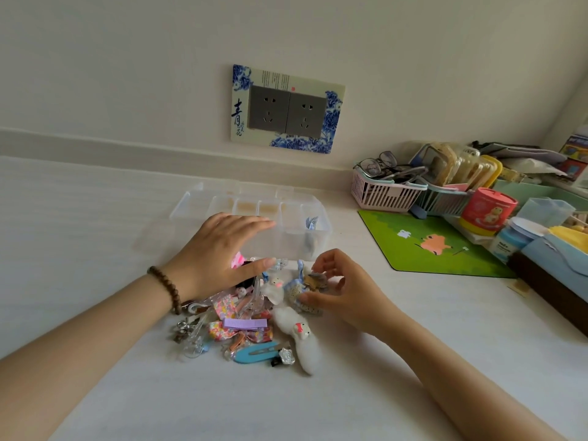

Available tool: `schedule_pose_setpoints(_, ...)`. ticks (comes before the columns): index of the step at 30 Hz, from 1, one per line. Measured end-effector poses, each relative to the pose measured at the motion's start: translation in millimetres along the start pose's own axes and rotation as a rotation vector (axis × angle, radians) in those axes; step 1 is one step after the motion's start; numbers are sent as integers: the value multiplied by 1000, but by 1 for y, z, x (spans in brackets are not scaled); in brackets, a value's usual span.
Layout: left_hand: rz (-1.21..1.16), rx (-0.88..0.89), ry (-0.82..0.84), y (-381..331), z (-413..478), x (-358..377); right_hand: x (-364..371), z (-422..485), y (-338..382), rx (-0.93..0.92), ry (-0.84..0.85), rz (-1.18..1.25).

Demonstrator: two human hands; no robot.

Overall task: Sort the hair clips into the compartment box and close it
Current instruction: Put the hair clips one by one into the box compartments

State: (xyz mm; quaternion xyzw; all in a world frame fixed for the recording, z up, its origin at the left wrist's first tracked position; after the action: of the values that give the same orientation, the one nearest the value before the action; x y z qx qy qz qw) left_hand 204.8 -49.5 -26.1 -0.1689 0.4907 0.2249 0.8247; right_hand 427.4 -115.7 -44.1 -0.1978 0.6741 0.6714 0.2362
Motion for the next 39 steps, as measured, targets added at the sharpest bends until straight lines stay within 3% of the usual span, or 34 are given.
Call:
schedule_pose_setpoints(7,8,3,6,-1,0,0,-4,5,-3,115,-91,-267)
schedule_pose_setpoints(13,4,-1,3,-1,0,0,-3,3,-4,94,16,-109)
schedule_pose_setpoints(21,5,-8,-2,-2,0,0,0,-2,-2,-51,14,248)
schedule_pose_setpoints(26,10,-14,8,-2,0,1,-22,23,17,-172,-121,434)
schedule_pose_setpoints(31,-7,-18,2,-1,-1,2,-48,75,39,-184,-269,193)
schedule_pose_setpoints(39,-25,-14,-7,1,-1,3,-35,101,31,-209,-294,-290)
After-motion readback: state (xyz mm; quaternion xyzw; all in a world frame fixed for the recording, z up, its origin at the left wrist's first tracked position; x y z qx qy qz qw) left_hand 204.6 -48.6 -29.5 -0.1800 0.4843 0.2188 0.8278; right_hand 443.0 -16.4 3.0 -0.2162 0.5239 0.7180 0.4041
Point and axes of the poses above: each hand's wrist, its own z-axis towards the middle knuckle, its own x-axis out of the palm, y = z × x, the point moved 1 cm from there along z, towards the middle knuckle, and after that the axes turned 11 degrees about x, right-handed, at the moved point
